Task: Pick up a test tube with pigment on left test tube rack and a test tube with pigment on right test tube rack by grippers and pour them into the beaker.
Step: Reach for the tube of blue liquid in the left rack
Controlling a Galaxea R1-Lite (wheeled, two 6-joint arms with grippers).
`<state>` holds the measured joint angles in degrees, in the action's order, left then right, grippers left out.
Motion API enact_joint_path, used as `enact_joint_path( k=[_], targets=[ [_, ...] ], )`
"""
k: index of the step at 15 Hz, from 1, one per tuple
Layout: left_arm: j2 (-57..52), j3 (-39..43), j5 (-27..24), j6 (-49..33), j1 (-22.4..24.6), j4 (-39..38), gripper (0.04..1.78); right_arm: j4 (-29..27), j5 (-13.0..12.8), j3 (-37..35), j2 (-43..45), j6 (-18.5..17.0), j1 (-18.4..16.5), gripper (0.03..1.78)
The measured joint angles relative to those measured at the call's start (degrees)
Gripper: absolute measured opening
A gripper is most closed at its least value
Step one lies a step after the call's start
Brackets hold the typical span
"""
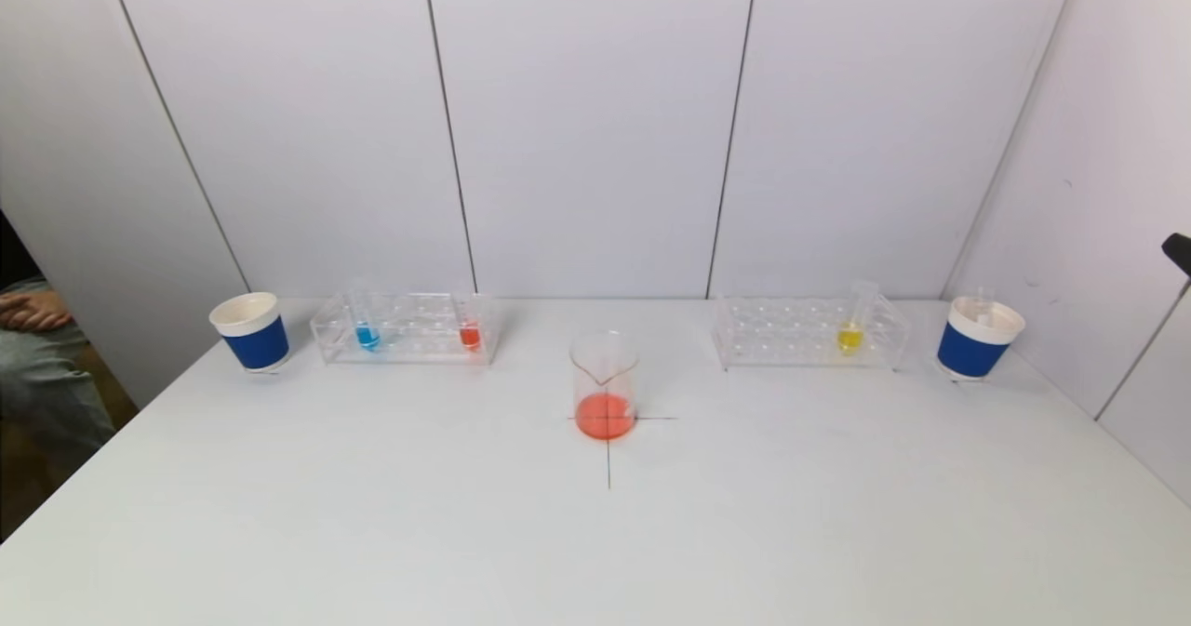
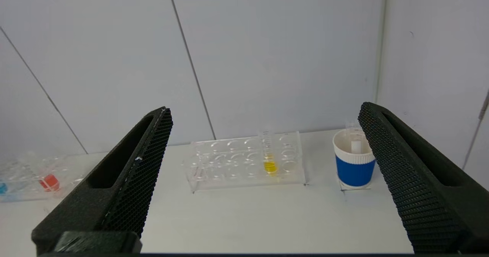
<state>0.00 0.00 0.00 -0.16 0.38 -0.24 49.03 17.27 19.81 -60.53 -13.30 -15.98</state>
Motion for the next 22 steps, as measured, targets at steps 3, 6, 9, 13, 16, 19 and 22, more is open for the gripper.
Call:
enact_joint_path(
  k=[3,6,9,13,16,19,22],
  targets=[
    [0.0,0.0,0.0,0.0,0.0,0.0,1.76,0.1,-4.8,-5.8,2.9,2.7,0.7,1.77],
    [0.0,0.0,0.0,0.0,0.0,0.0,1.76,0.0,-13.4,-12.2,7.5,5.1,6.0,1.77],
    [0.0,0.0,0.0,0.0,0.0,0.0,1.76,-1.1,-18.6,-17.8,13.8,6.3,10.0,1.77],
    [0.0,0.0,0.0,0.0,0.0,0.0,1.76,-9.8,-20.3,-19.7,24.0,6.5,11.1,1.77],
    [0.0,0.0,0.0,0.0,0.0,0.0,1.76,-16.2,-20.8,-19.8,31.8,6.8,12.2,1.77],
    [0.0,0.0,0.0,0.0,0.0,0.0,1.76,-23.7,-20.8,-19.3,40.0,7.7,13.0,1.77],
    [0.0,0.0,0.0,0.0,0.0,0.0,1.76,-31.8,-20.9,-18.2,48.4,8.2,14.8,1.77]
  ],
)
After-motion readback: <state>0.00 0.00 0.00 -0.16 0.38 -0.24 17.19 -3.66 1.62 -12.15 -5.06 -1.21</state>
